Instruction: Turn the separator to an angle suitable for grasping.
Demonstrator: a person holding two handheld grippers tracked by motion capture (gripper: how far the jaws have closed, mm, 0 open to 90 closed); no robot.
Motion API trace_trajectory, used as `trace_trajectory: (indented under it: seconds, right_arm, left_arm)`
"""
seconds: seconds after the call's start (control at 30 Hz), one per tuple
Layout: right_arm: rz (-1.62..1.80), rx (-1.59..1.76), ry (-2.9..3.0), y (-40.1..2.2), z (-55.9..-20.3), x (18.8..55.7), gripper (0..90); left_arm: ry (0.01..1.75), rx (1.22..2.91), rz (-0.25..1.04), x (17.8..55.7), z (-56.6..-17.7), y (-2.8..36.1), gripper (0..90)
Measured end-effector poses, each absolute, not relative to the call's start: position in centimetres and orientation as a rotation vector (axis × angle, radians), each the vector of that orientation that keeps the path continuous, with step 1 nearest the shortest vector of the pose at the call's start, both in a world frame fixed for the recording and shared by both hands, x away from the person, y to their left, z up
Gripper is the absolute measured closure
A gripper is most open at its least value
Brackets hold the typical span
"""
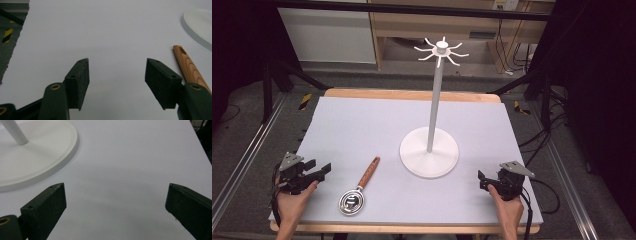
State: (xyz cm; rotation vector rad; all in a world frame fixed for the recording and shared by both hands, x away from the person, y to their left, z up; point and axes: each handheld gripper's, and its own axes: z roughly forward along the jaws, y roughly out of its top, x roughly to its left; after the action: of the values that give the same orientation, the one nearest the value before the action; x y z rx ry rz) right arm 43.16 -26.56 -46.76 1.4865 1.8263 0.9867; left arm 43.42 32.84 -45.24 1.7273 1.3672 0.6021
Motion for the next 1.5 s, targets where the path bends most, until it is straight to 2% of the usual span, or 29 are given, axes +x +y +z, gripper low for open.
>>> trace_trajectory:
  seconds: [0.43,1.1,1.5]
  right_arm:
    - [0.967,1.514,1.881,-26.2,-46.8,43.2,6.2]
    - [0.963,1.500,1.898,-25.8,-46.7,43.1,6.6]
    - [0.933,1.502,1.916,-25.8,-47.0,42.7,6.9]
  left_arm:
    - [1.285,1.777,0.584,42.7,-43.7,31.0,37.5]
    - [1.176,1.933,0.529,42.8,-43.2,26.2,35.8]
    - [1.124,2.059,0.498,43.6,-42.7,23.7,41.2]
